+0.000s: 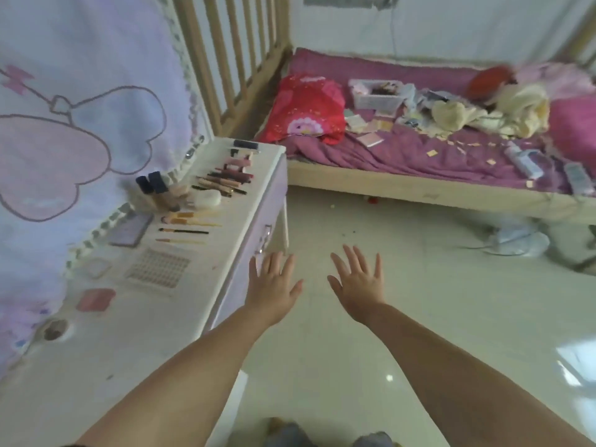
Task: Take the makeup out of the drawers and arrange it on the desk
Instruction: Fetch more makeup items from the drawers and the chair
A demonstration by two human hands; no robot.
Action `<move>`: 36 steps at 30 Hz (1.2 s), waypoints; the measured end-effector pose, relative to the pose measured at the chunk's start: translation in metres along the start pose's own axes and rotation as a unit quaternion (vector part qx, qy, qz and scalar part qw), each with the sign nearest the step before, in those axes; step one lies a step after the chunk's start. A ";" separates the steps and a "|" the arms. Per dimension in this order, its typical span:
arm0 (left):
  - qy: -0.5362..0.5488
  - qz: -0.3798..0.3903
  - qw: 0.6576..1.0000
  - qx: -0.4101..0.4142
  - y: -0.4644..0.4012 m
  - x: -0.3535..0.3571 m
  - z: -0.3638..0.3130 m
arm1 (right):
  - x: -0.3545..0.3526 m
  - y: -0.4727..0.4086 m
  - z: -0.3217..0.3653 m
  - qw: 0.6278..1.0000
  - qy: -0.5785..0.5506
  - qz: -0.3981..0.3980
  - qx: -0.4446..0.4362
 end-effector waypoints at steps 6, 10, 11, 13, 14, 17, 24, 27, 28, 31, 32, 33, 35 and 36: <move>-0.047 0.034 0.987 0.151 -0.007 0.027 -0.182 | 0.037 0.118 -0.151 0.986 -0.070 0.001 0.152; -0.053 0.072 0.970 0.224 0.020 0.055 -0.315 | 0.071 0.224 -0.247 0.964 -0.102 0.010 0.245; -0.055 0.079 0.964 0.248 0.030 0.062 -0.350 | 0.081 0.254 -0.272 0.956 -0.109 0.012 0.273; -0.070 0.094 0.947 0.300 0.053 0.076 -0.421 | 0.103 0.316 -0.317 0.935 -0.122 0.021 0.332; -0.078 0.099 0.937 0.325 0.065 0.083 -0.455 | 0.113 0.348 -0.337 0.923 -0.132 0.026 0.361; -0.092 0.114 0.903 0.404 0.106 0.100 -0.559 | 0.141 0.439 -0.391 0.879 -0.160 0.033 0.448; -0.131 0.119 0.811 0.558 0.179 0.124 -0.747 | 0.175 0.569 -0.484 0.777 -0.218 0.016 0.590; -0.144 0.111 0.785 0.592 0.180 0.131 -0.806 | 0.185 0.591 -0.521 0.748 -0.232 0.011 0.622; -0.148 0.110 0.777 0.602 0.177 0.133 -0.827 | 0.188 0.596 -0.538 0.738 -0.236 0.010 0.632; -0.161 0.112 0.753 0.629 0.162 0.137 -0.889 | 0.192 0.608 -0.592 0.713 -0.240 0.008 0.659; -0.164 0.111 0.745 0.637 0.155 0.137 -0.911 | 0.192 0.611 -0.612 0.703 -0.240 0.005 0.669; -0.169 0.111 0.737 0.645 0.149 0.137 -0.933 | 0.191 0.614 -0.631 0.695 -0.242 0.003 0.677; -0.175 0.108 0.723 0.660 0.136 0.133 -0.977 | 0.187 0.620 -0.668 0.679 -0.243 -0.004 0.693; -0.179 0.104 0.715 0.668 0.131 0.130 -1.000 | 0.185 0.622 -0.687 0.672 -0.243 -0.007 0.700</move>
Point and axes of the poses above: each hand's wrist, its own y-axis away from the middle knuckle, its own x-axis out of the palm, z = x × y, the point moved 9 cm from there along -y, towards the middle knuckle, and after that the axes turned 5 degrees about z, right-handed, at the moved point
